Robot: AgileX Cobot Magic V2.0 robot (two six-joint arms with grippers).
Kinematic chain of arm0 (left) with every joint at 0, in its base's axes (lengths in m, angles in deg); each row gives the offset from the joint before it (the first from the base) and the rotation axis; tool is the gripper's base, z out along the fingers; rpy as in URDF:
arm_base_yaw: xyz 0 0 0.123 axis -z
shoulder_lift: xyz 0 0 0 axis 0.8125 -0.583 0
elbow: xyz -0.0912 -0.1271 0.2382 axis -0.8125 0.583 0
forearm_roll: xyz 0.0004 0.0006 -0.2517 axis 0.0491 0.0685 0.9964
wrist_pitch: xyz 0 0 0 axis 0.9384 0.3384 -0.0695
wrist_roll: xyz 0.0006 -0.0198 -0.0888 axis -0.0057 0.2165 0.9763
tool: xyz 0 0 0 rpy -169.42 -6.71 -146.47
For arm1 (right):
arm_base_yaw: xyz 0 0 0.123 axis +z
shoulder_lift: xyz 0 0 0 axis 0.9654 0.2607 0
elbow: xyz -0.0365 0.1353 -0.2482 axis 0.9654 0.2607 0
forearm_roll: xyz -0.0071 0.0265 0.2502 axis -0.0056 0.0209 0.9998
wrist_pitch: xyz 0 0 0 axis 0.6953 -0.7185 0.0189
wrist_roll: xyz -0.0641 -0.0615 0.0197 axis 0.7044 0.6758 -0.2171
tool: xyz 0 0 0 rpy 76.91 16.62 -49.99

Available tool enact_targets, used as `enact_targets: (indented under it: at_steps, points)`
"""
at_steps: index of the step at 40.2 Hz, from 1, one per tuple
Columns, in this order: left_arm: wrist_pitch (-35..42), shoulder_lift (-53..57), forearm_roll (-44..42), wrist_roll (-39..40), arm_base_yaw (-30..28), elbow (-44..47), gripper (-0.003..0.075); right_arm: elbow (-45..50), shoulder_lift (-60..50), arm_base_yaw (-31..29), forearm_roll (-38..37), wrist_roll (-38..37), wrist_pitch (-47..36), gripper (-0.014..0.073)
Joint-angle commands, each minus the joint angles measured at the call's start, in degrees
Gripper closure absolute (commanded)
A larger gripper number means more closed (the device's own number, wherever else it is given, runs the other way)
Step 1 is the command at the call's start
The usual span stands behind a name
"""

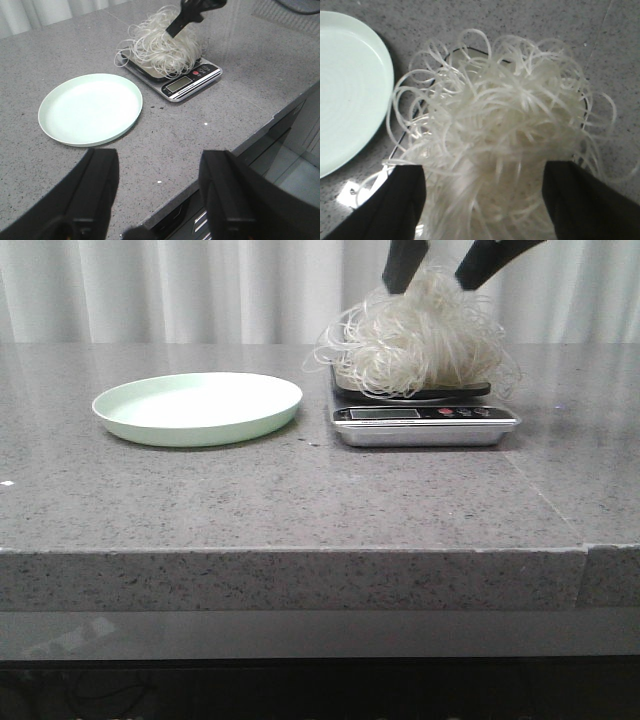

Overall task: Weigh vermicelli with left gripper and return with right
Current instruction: 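Lower the right gripper onto the vermicelli on the scale and grasp it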

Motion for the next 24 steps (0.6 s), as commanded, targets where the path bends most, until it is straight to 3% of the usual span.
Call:
enact_targets:
  at_steps: [1, 6, 9, 16, 24]
  points:
    - [4.1, -0.2, 0.4, 0.6, 0.0, -1.4, 0.0283, -4.7, 1.2, 0.0, -1.4, 0.8, 0.1, -0.0005]
    - [4.1, -0.2, 0.4, 0.6, 0.0, -1.4, 0.0283, -6.7, 4.3, 0.0, -1.4, 0.8, 2.6, 0.0001]
    - [4.1, -0.2, 0.4, 0.6, 0.0, -1.4, 0.0283, -6.8, 4.7, 0.0, -1.4, 0.8, 3.2, 0.0056]
    - [4.1, -0.2, 0.4, 0.6, 0.0, -1.4, 0.0283, -6.8, 4.7, 0.0, -1.4, 0.8, 3.5, 0.0279]
    - [4.1, -0.2, 0.4, 0.6, 0.0, -1.4, 0.0283, -6.8, 4.7, 0.0, -1.4, 0.8, 3.4, 0.0386]
